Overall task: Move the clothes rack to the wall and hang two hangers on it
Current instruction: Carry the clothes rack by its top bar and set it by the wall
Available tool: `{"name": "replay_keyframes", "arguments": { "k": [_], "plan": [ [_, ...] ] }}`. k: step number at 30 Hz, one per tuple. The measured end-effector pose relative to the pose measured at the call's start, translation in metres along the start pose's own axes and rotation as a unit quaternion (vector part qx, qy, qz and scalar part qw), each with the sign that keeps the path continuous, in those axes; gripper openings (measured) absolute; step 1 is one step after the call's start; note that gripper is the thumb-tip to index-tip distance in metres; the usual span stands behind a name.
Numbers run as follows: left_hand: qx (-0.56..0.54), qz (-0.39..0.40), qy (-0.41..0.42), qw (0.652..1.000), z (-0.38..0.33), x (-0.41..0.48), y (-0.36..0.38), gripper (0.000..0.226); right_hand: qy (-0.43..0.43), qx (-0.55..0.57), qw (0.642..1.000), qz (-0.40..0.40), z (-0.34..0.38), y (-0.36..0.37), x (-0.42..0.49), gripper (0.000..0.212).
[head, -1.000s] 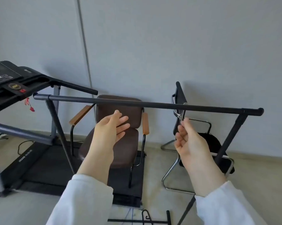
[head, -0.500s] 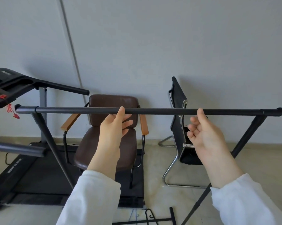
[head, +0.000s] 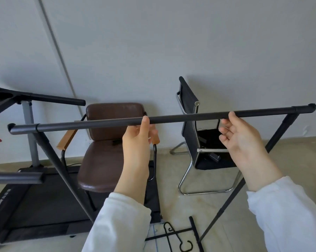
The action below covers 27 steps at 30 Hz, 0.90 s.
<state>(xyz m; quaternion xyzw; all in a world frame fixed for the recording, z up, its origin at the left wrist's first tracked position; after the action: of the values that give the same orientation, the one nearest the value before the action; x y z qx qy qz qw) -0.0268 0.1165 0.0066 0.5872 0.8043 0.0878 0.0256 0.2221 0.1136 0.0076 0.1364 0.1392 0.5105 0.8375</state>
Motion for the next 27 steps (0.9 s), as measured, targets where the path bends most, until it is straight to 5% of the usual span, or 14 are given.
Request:
{"name": "replay_keyframes", "arguments": {
  "k": [15,27],
  "plan": [
    [0.009,0.108,0.058,0.992,-0.021,-0.088,0.084,0.017,-0.040,0.047,0.994,-0.088,0.062,-0.119,-0.061,0.018],
    [0.009,0.265,0.017,0.964,-0.023,-0.246,0.185,0.018,-0.100,0.069,0.974,-0.192,0.127,-0.295,-0.181,0.015]
  ]
}}
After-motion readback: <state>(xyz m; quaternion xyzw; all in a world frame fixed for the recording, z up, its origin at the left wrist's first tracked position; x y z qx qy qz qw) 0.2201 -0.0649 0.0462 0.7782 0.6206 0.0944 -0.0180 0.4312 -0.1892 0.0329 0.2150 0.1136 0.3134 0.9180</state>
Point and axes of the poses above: each hand's wrist, its own x-axis towards the middle knuckle, its own y-axis out of the palm, z = x × y, the point moved 7 cm from there along x, towards the middle knuckle, and after that the axes turned 3 degrees about x, right-handed, at the moved point
